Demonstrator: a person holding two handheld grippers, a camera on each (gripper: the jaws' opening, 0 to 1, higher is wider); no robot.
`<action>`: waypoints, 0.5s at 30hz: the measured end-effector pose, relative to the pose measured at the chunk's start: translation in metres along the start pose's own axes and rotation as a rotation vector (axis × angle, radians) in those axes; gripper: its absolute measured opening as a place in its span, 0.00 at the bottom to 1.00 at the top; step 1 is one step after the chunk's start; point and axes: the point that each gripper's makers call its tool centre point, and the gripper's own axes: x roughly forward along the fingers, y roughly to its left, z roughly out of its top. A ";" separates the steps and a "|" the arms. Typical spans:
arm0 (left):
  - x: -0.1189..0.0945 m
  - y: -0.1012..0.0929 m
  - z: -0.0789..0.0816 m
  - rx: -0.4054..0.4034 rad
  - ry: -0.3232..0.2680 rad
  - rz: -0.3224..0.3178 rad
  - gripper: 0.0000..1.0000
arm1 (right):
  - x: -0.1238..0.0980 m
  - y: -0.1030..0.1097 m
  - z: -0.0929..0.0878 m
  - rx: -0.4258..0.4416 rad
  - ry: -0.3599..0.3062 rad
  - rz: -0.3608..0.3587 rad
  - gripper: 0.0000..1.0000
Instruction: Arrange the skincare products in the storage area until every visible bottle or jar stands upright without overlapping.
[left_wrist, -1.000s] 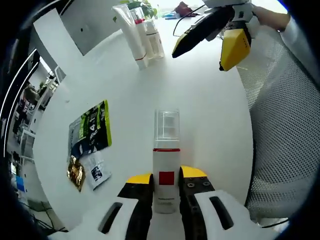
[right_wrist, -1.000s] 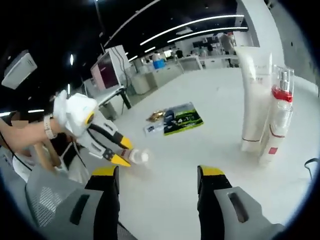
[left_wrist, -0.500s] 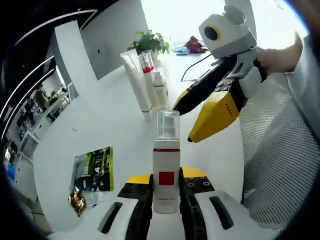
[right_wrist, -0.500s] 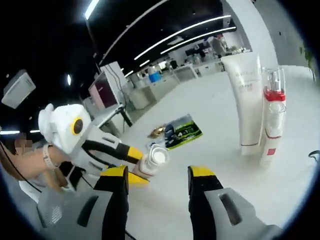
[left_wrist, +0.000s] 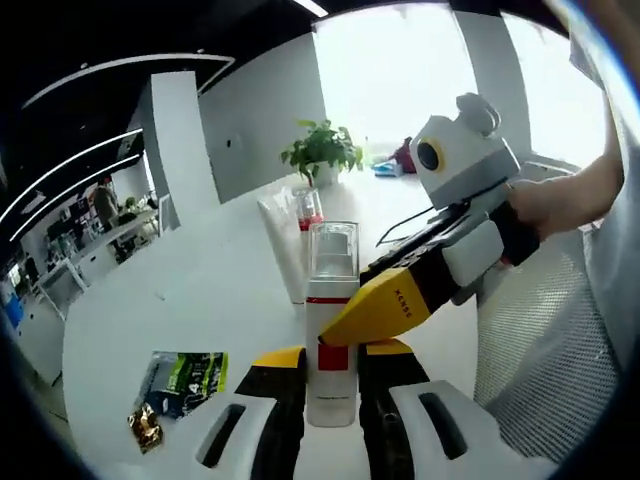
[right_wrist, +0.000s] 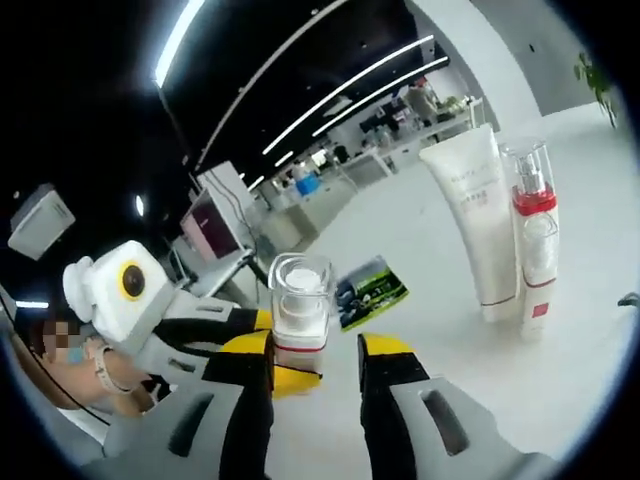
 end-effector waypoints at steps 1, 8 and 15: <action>0.001 0.000 0.001 -0.005 -0.004 0.009 0.19 | 0.000 0.000 0.001 -0.004 -0.004 -0.003 0.32; 0.004 0.001 0.009 -0.023 -0.040 0.047 0.19 | -0.003 0.005 0.011 0.004 -0.046 -0.004 0.22; 0.008 -0.001 0.013 -0.009 -0.057 0.048 0.19 | -0.004 0.004 0.013 -0.005 -0.037 0.007 0.20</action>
